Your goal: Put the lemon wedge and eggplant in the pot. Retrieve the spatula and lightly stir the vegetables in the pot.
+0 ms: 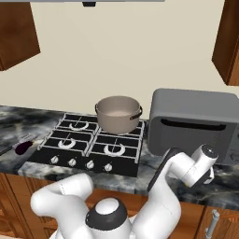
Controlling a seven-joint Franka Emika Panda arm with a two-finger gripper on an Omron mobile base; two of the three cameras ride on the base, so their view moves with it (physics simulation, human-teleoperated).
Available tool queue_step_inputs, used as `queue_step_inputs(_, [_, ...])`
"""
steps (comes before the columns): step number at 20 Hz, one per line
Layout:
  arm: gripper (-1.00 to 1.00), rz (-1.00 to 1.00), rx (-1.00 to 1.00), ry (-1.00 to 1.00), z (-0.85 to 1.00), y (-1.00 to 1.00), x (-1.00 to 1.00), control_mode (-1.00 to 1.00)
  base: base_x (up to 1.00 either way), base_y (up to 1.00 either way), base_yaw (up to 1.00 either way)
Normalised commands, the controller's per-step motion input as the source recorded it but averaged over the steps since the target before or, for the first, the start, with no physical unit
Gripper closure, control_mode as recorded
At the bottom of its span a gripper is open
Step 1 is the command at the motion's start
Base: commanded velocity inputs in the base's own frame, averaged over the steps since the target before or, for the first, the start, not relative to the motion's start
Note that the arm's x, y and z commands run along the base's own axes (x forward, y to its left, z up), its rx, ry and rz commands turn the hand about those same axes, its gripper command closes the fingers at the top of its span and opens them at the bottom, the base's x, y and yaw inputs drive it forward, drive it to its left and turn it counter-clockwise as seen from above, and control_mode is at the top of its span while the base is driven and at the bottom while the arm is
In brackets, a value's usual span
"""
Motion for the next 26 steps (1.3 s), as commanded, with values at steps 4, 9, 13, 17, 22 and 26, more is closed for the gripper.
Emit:
queue_step_inputs(4, [1.0, 0.0, 0.0, 0.0, -0.21, -0.01, -0.08, -1.0, 0.0, 0.0, 0.0])
queue_step_inputs(9, [1.0, -0.04, 0.0, 0.11, -0.12, 0.07, -0.21, -1.0, 0.0, 0.0, 0.0])
queue_step_inputs(13, [1.0, -0.04, -0.01, 0.11, 0.12, 0.2, -0.12, -1.0, 0.0, 0.0, 0.0])
queue_step_inputs(17, [1.0, -0.01, -0.01, 0.05, 0.5, 0.25, -0.16, -1.0, 0.0, 0.0, 0.0])
queue_step_inputs(22, [1.0, 0.0, 0.0, -0.12, 0.54, 0.28, -0.56, -1.0, 0.0, 0.0, 0.0])
queue_step_inputs(26, [1.0, -0.15, 0.0, -0.05, 0.44, 0.64, -0.39, -1.0, 0.0, 0.0, 0.0])
